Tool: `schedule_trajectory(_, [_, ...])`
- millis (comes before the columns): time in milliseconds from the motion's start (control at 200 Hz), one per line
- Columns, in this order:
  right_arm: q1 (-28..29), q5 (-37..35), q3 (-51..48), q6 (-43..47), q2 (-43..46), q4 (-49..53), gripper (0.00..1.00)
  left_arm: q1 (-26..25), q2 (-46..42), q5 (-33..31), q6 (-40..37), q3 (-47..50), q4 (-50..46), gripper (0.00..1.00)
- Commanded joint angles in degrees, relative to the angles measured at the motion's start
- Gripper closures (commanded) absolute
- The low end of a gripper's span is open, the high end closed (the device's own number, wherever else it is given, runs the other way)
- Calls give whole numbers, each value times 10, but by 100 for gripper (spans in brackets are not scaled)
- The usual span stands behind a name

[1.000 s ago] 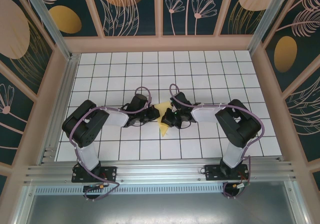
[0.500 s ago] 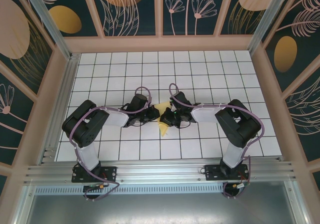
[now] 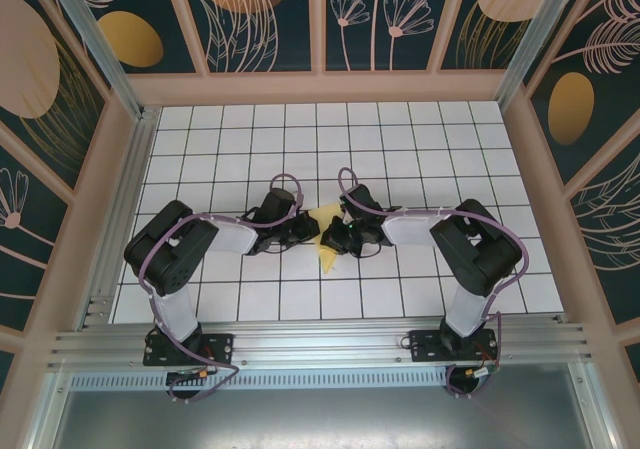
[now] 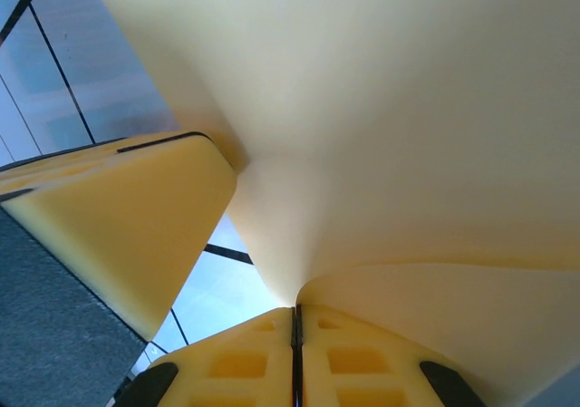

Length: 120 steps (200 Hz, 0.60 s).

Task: Fold a paper plane with a square sheet of paper (pick it up from the middle)
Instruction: Third fold the triangle at the center of the table.

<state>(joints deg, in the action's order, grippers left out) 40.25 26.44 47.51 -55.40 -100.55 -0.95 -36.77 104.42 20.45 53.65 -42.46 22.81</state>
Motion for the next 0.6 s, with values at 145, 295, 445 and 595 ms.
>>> schedule_trajectory(145, [5,0,2,11,-12,3,91,-3,10,-6,-13,-5,-21,89])
schedule_trajectory(295, [6,5,2,9,-16,-5,90,-2,9,-6,-14,-7,-23,89])
schedule_trajectory(445, [6,7,1,8,-18,-8,90,-3,8,-6,-14,-7,-23,89])
schedule_trajectory(595, [6,-5,4,10,-22,4,87,-2,8,-6,-14,-7,-24,89])
